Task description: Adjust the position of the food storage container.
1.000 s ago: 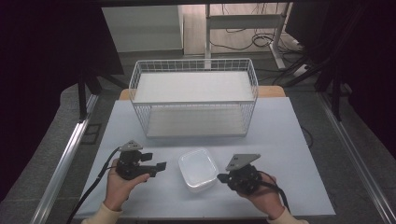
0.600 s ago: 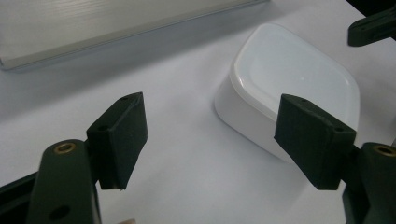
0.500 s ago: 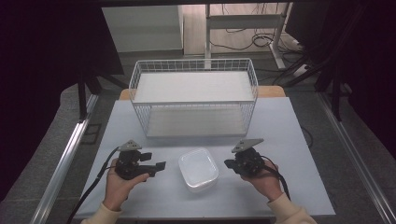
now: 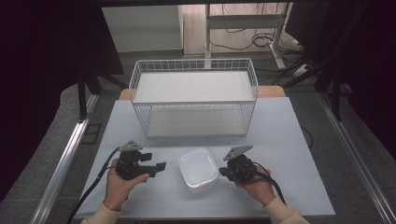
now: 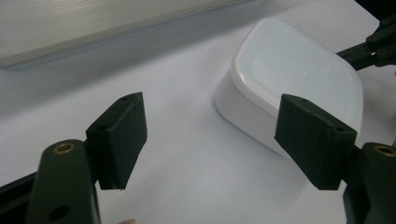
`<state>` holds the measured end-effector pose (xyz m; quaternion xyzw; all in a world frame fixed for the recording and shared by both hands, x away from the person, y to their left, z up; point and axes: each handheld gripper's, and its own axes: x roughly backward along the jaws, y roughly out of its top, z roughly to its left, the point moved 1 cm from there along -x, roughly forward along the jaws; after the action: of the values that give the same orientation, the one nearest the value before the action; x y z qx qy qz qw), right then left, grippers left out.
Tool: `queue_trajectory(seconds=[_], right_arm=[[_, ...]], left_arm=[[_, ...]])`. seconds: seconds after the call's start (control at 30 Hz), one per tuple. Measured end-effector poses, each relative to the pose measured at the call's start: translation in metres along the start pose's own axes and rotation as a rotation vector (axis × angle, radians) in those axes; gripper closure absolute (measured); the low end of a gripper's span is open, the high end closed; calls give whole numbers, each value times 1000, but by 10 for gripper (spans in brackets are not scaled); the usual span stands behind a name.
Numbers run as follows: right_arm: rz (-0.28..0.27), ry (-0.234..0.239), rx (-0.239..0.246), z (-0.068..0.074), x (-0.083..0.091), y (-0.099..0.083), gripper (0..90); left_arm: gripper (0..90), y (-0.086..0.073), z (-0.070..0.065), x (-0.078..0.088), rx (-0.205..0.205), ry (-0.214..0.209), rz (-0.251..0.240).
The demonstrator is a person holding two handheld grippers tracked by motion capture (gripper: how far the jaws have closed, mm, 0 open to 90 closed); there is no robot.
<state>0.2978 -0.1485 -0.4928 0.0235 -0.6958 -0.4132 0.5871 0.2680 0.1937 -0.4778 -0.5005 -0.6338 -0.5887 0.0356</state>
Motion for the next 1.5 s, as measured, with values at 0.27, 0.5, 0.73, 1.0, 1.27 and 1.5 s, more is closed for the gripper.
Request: queue_trajectory(seconds=[0.27,0.5,0.73,1.0,1.27,1.5], right_arm=[[6,14,19,10,1,-2,898],[9,38,41,24,0,-4,899],[15,56,62,33,-2,-3,898],[6,53,57,31,1,-3,898],[-117,25,-61,5,28,-6,799],[-215,20,-200,-10,37,-8,397]], left_arm=[[247,0,1,1,-5,4,0],[249,-2,4,3,13,1,-8],[249,-3,7,3,25,-5,-10],[249,-3,7,4,29,-8,-14],[248,-2,6,8,42,-19,-31],[245,-1,5,10,56,-34,-44]])
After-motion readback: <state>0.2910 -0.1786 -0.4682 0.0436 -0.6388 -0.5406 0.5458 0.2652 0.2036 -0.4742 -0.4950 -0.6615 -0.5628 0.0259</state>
